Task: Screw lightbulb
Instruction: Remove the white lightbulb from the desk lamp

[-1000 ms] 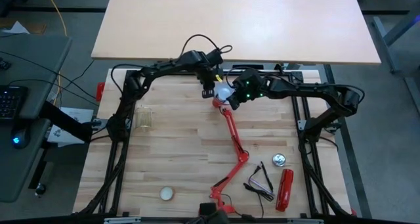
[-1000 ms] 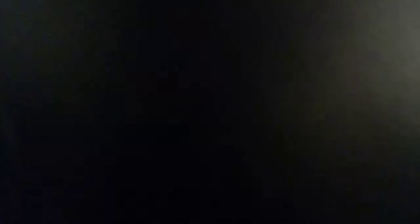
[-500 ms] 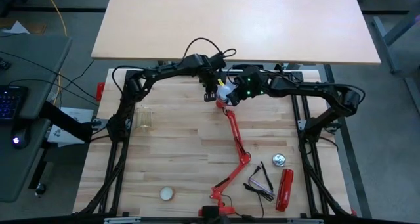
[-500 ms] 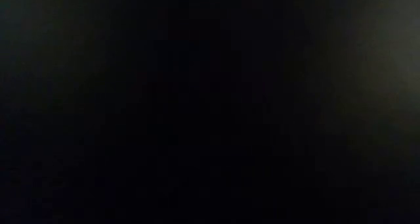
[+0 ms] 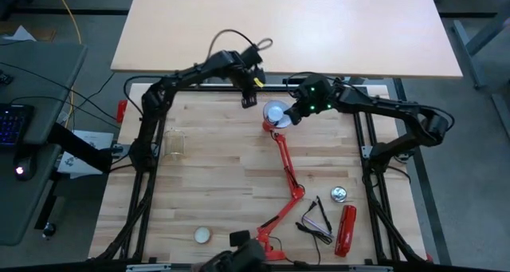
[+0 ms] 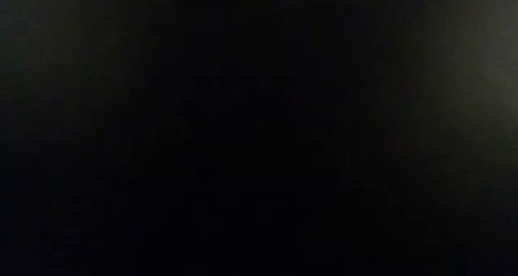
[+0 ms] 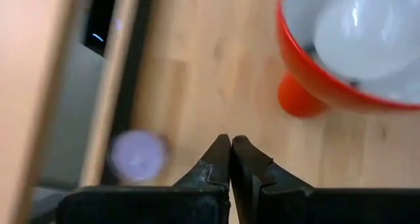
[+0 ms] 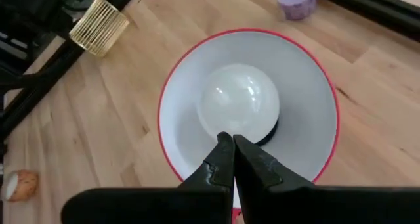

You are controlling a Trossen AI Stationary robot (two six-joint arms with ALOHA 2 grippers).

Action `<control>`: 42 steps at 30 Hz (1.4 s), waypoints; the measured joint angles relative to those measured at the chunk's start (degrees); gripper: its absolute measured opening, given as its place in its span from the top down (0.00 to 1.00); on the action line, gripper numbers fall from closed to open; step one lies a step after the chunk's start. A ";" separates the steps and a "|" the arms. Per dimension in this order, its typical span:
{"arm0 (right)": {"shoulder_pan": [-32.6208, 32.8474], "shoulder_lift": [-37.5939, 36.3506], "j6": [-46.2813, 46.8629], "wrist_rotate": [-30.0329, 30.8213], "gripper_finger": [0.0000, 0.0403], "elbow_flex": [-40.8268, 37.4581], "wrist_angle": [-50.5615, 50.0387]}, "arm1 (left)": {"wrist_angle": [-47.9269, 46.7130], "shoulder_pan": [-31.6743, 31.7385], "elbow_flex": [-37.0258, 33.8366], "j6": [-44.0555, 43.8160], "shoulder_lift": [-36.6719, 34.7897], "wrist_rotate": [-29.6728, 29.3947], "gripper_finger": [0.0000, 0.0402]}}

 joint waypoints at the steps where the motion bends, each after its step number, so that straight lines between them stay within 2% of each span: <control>1: -0.08 -0.14 -0.11 -0.64 1.00 0.00 -0.05 | 1.33 0.27 0.00 -0.07 -0.71 -0.02 1.00; 5: 1.13 0.31 -1.48 -4.82 1.00 0.00 -0.54 | 8.56 0.25 0.05 0.84 -1.90 0.57 1.00; 8: 2.69 1.61 -2.21 -4.24 1.00 -0.02 -1.43 | 11.20 -1.74 0.02 3.01 -1.83 1.81 1.00; 13: 3.90 2.20 -0.48 -2.60 1.00 -0.02 1.16 | 14.33 -5.01 0.02 5.36 -1.83 -1.14 1.00; 17: 4.87 2.84 1.19 -1.71 1.00 0.00 2.31 | 14.90 -6.38 0.04 7.08 -0.80 -2.47 1.00; 24: 5.86 3.50 1.45 -0.02 1.00 -0.02 1.99 | 10.05 -6.70 0.00 3.63 1.01 -3.46 1.00; 33: 3.84 2.69 0.83 0.18 1.00 -0.02 1.50 | 8.90 -10.05 0.00 5.98 0.81 -3.24 1.00; 38: 3.08 2.13 0.68 0.22 1.00 -0.02 1.50 | 9.85 -11.96 0.09 7.35 1.86 -9.90 1.00; 42: 3.06 2.01 0.38 0.16 1.00 -0.01 1.39 | 8.44 -11.74 0.15 7.29 2.57 -9.15 1.00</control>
